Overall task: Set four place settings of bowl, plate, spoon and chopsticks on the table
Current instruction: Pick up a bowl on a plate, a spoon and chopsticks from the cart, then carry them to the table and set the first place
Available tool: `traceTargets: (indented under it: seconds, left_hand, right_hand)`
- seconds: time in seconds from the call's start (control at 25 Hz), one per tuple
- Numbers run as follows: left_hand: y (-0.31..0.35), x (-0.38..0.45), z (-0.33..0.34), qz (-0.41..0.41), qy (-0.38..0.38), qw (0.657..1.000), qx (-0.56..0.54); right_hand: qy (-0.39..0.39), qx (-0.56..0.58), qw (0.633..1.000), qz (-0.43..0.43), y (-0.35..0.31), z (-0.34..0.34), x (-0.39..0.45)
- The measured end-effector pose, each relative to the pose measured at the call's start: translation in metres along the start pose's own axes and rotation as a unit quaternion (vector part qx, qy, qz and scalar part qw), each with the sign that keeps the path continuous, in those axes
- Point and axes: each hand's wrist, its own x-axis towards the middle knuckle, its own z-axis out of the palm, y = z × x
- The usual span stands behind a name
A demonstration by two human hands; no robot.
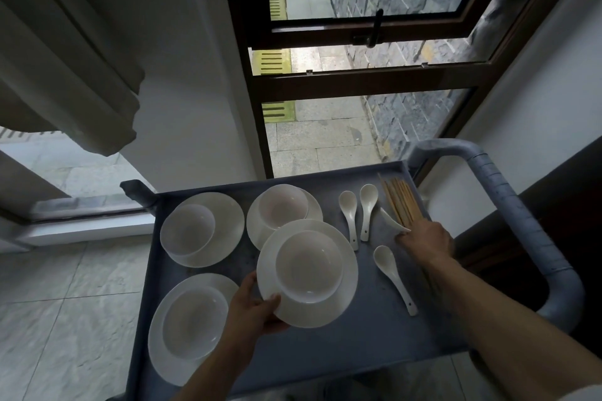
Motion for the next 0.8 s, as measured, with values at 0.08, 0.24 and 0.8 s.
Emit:
traceTargets:
  seconds: [0.08, 0.24, 0.8]
  left_hand:
    - [0.001, 0.001, -0.001, 0.005, -0.005, 1.000, -0.005]
    - [0.003, -0.003, -0.006, 0.016, -0.012, 1.000, 0.000]
    - [0.004, -0.071, -0.030, 0.045, 0.145, 0.986, -0.073]
  right_hand:
    - [0.013, 0.053, 0.998, 0.018, -0.003, -0.007, -0.007]
    - [0.014, 0.145, 0.989, 0.021, -0.014, -0.020, -0.029]
    - [-0.198, 0.420, 0.872, -0.156, -0.124, 0.005, -0.106]
